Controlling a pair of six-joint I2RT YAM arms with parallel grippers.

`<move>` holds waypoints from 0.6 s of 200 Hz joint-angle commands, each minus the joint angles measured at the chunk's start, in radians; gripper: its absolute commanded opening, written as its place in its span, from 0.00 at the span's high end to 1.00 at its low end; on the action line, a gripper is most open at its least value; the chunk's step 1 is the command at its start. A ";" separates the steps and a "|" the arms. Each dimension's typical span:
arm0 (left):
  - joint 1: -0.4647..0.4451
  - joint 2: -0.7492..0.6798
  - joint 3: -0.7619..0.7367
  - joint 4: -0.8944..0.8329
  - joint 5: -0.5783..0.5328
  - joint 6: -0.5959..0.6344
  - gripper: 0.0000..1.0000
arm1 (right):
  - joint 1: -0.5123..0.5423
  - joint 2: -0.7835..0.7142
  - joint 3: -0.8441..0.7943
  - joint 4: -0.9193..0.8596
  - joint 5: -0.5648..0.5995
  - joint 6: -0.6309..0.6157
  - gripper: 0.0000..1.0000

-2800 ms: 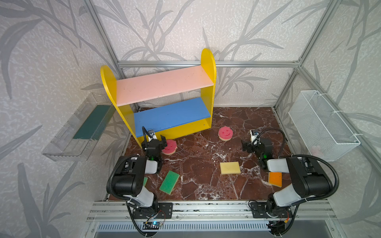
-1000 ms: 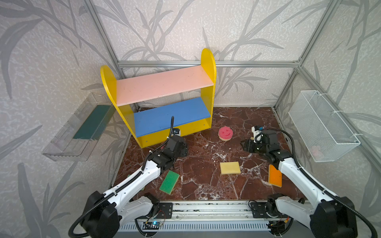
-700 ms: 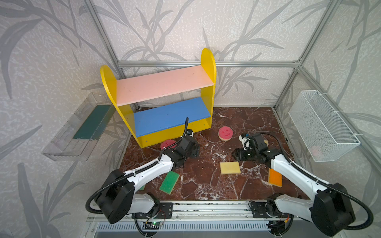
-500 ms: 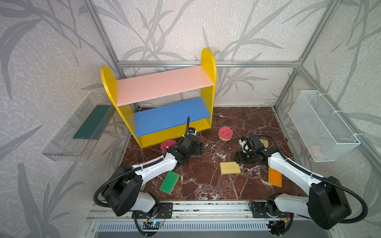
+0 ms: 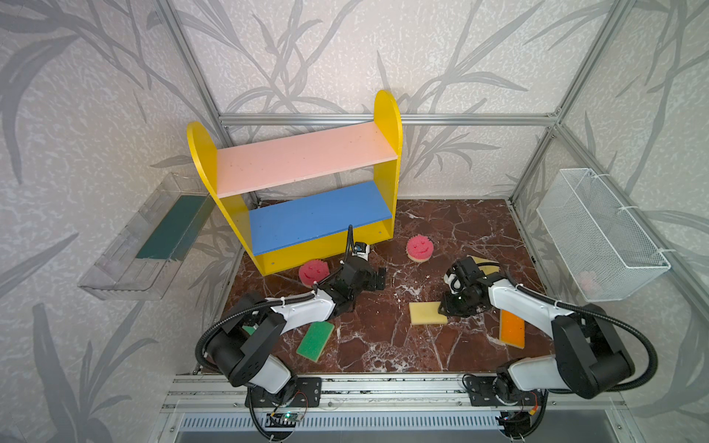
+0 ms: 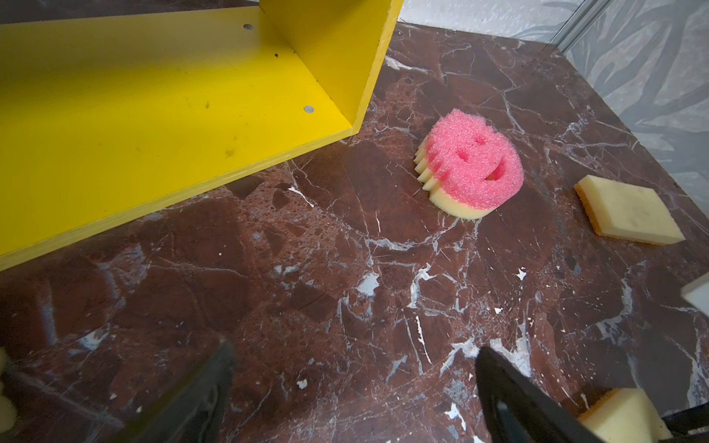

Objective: Place and organize the cleaning sponges onto the shelf
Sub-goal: 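Grasp the yellow rectangular sponge on the table with the right gripper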

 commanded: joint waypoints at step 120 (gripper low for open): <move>-0.001 -0.181 0.070 -0.188 0.116 -0.084 0.03 | -0.015 0.007 0.150 0.072 -0.113 -0.022 1.00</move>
